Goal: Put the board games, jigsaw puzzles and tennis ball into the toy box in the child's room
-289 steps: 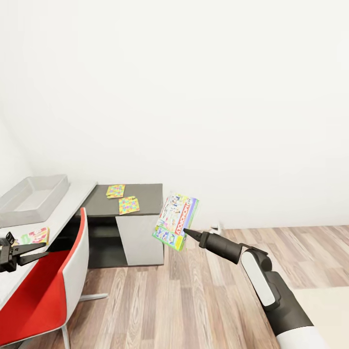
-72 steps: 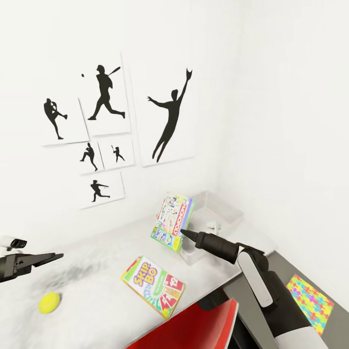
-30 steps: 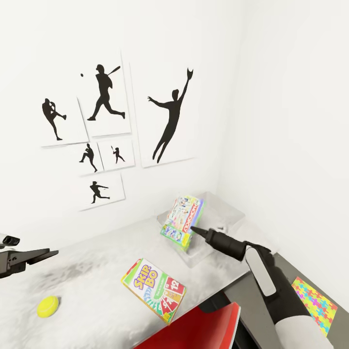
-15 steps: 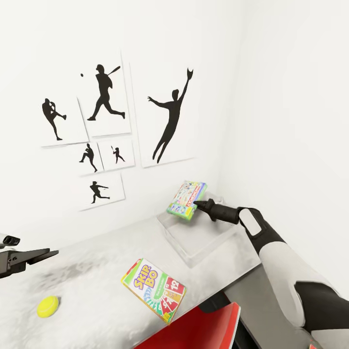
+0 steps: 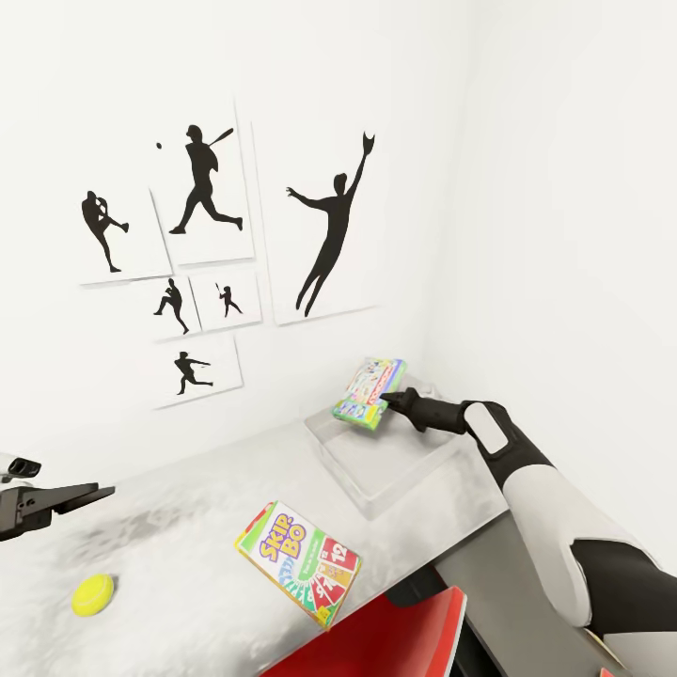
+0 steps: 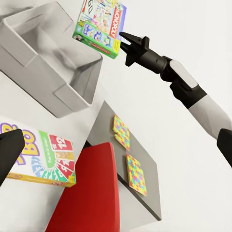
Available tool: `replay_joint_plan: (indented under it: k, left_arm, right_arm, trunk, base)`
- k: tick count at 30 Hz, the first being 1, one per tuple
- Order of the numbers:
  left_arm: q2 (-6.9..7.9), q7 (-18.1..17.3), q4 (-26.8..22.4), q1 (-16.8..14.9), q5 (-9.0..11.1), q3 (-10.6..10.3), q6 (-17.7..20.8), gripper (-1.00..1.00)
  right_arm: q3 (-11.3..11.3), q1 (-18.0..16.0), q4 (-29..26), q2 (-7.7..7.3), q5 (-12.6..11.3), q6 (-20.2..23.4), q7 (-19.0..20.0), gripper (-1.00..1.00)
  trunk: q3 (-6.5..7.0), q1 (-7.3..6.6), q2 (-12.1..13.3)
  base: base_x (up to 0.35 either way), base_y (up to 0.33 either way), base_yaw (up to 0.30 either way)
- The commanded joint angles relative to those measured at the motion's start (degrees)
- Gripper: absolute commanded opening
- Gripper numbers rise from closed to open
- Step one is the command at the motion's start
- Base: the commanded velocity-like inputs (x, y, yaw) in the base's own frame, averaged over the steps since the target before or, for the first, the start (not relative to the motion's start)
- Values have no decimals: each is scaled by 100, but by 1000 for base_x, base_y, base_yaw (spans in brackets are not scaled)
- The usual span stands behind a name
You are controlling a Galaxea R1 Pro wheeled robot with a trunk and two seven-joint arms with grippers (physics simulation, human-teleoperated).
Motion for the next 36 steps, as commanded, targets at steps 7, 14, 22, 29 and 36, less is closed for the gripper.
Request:
replay_joint_plan:
  k: [7, 14, 22, 29, 36]
  left_arm:
    - [2, -23, 0, -12, -6, -4, 61, 100]
    - [-5, -23, -1, -13, -14, -10, 61, 100]
    - [-29, -23, 0, -13, -16, -11, 61, 100]
    - [-33, -23, 0, -13, -15, -11, 61, 100]
    - [-33, -23, 0, -13, -15, -11, 61, 100]
  right_arm:
    - [-52, -4, 40, 43, -5, 55, -111, -100]
    - [-409, 2, 82, 54, -89, 181, -473, -100]
    - [-471, 2, 96, 67, -94, 203, -519, -100]
    - [-482, 2, 111, 63, -94, 210, -568, -100]
    - [-511, 2, 119, 53, -93, 219, -868, -100]
  trunk:
    - [-13, 4, -13]
    - [-13, 4, -13]
    - [-38, 4, -13]
    - [-99, 4, -13]
    - [-163, 4, -13]
  base:
    - [0, 0, 0]
    - [0, 0, 0]
    - [0, 0, 3]
    - [0, 0, 52]
    - [0, 0, 66]
